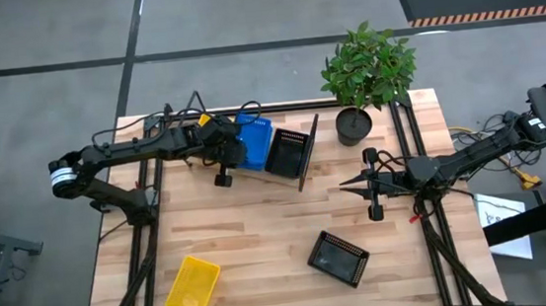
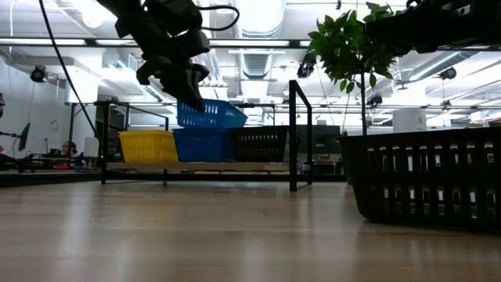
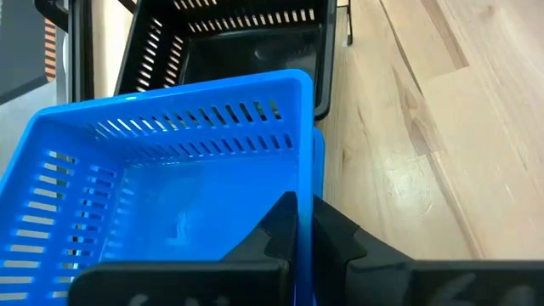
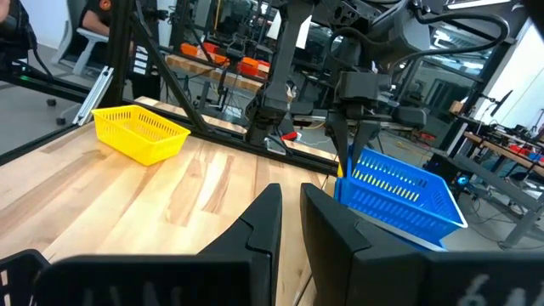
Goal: Stack baskets on shelf by color
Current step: Stack the blue basket on top of the other blue baskets on the shelf
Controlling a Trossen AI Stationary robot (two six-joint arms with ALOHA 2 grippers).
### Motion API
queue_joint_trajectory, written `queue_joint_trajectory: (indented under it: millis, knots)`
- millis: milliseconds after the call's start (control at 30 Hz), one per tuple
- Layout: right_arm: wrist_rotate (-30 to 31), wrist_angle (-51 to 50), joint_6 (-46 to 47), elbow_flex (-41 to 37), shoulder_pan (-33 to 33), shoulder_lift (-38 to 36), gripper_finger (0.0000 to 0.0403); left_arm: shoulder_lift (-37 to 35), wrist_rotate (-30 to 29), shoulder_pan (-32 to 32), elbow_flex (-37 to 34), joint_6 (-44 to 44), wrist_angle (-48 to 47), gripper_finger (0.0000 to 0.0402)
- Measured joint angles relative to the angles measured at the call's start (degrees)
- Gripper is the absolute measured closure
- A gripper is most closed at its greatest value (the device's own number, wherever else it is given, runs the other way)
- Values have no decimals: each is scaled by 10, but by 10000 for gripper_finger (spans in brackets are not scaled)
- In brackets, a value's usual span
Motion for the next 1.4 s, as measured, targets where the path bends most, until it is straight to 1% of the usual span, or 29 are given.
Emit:
queue_joint_trajectory:
  millis: [500,600,800,933,1167,1400]
  knots:
    - [0,0,0,0,0,0,365,0,0,0,0,0,0,400]
    - [0,0,0,0,0,0,365,0,0,0,0,0,1,385]
    - [0,0,0,0,0,0,365,0,0,0,0,-14,5,335]
    - [0,0,0,0,0,0,364,0,0,-2,0,-29,7,315]
    - [0,0,5,0,0,0,365,-3,0,-12,2,-59,4,311]
    - [0,0,10,0,0,0,365,-6,0,-54,13,-101,4,311]
